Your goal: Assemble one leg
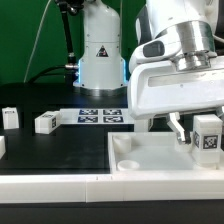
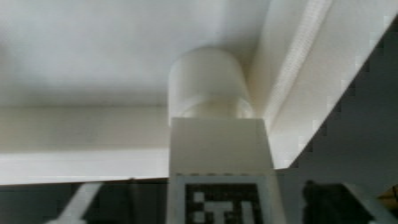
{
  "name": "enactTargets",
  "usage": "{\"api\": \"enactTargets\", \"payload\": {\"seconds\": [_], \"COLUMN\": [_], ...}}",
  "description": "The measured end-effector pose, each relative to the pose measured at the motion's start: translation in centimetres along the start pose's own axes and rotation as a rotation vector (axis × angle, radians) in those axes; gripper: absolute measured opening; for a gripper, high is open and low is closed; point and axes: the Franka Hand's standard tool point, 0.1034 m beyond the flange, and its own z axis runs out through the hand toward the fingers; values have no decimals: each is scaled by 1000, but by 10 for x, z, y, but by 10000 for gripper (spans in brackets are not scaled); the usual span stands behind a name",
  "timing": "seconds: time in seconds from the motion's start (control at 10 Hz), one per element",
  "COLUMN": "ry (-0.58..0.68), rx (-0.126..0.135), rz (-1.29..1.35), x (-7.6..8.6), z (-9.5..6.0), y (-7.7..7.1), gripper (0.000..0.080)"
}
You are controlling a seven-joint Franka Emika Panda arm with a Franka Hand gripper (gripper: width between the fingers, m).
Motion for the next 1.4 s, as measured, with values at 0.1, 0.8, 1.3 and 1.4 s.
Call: {"api": "enactTargets", "payload": {"seconds": [0.1, 0.8, 1.3, 1.4], "ry": [0, -4, -43, -158], "rx": [0, 4, 2, 17], "rz": [0, 0, 13, 17], "x": [0, 10, 25, 16], "z": [0, -9, -19, -12], "y": [0, -2, 8, 5], "gripper": [615, 649, 649, 649]}}
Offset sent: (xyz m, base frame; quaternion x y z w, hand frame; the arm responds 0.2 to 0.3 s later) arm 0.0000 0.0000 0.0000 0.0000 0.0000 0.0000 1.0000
